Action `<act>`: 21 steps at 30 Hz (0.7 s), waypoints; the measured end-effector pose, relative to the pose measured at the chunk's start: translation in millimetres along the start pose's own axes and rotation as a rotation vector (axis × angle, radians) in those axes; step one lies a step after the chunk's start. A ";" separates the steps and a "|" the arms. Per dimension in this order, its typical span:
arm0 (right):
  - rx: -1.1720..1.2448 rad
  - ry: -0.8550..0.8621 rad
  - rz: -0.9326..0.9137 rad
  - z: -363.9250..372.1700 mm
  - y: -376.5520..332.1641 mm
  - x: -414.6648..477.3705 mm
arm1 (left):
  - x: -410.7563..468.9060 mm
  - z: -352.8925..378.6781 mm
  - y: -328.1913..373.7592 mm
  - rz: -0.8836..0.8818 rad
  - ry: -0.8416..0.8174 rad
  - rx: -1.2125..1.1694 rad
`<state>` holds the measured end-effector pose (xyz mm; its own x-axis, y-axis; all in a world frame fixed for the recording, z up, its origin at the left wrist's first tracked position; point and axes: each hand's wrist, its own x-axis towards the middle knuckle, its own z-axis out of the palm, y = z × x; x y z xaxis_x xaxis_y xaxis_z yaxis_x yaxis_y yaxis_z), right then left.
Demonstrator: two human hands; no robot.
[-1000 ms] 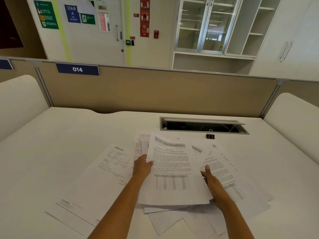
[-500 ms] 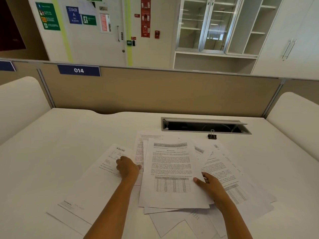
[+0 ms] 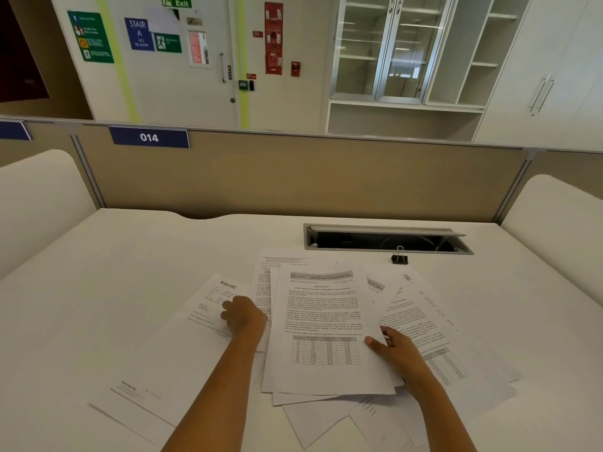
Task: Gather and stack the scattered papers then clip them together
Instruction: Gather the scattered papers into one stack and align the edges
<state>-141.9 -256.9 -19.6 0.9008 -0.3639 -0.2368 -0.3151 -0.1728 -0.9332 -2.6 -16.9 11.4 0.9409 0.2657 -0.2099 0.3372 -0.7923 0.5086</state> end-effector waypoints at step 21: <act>-0.064 0.009 0.010 1.6 -6.7 -3.2 | -37.7 -86.7 11.1 0.347 0.360 -0.365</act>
<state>-142.2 -253.2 -13.0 0.8950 -0.3740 -0.2431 -0.3426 -0.2274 -0.9115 -31.6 12.0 97.3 0.9276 0.2456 0.2815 -0.0610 -0.6438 0.7628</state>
